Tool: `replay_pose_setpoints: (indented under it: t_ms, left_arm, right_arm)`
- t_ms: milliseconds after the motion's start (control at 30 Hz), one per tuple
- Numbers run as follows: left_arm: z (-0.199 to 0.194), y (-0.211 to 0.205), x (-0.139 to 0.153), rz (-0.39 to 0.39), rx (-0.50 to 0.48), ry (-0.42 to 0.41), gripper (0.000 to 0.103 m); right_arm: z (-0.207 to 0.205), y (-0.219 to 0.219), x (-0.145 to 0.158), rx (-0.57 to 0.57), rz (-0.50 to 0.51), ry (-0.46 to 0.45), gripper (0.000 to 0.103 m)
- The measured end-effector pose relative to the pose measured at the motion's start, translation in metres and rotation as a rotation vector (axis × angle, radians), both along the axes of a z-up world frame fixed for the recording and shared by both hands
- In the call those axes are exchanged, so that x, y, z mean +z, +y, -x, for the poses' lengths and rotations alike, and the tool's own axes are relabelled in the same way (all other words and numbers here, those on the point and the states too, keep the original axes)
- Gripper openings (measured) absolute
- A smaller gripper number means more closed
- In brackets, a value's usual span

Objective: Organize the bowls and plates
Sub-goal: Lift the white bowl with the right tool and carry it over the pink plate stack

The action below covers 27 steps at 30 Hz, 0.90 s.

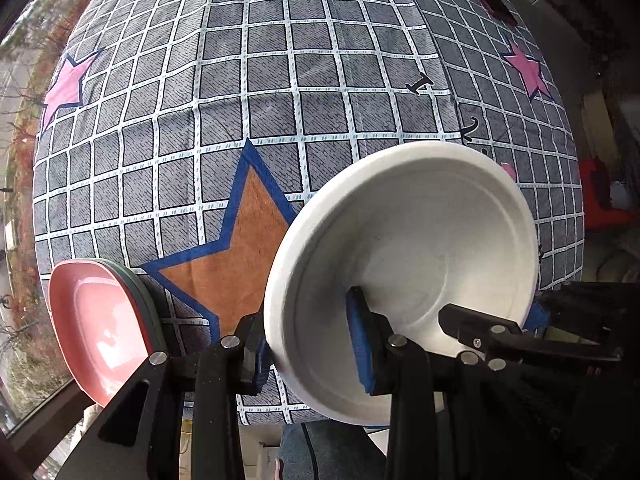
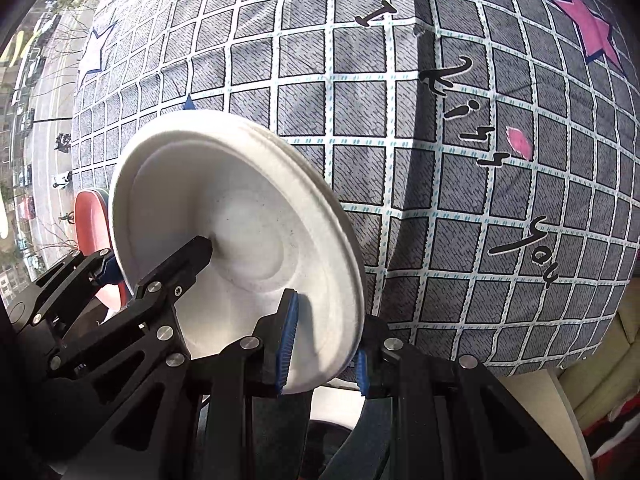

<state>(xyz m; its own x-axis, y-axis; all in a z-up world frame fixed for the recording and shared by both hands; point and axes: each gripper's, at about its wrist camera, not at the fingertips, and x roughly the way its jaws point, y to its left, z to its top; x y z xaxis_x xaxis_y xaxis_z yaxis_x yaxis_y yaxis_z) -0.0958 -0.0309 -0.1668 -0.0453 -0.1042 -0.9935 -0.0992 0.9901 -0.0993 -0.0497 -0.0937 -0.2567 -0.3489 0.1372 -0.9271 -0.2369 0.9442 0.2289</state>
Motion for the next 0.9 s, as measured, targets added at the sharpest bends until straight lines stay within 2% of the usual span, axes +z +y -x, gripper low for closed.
replay_pose_setpoints:
  t_ms: [333,700,833,900]
  left_arm:
    - [-0.002,0.06,0.028,-0.002,0.073,-0.048,0.036]
    - [0.035,0.141,0.061,-0.016,0.186,-0.116,0.036]
    - [0.066,0.154,0.07,-0.019,0.24,-0.128,0.036]
    - [0.075,0.154,0.065,-0.02,0.263,-0.123,0.036]
  right_arm:
    - [-0.002,0.032,0.027,0.083,-0.004,-0.054,0.026]
    - [-0.004,0.069,0.055,0.204,-0.019,-0.113,0.026]
    - [0.005,0.088,0.063,0.258,-0.025,-0.135,0.026]
    - [0.013,0.097,0.062,0.283,-0.023,-0.131,0.026]
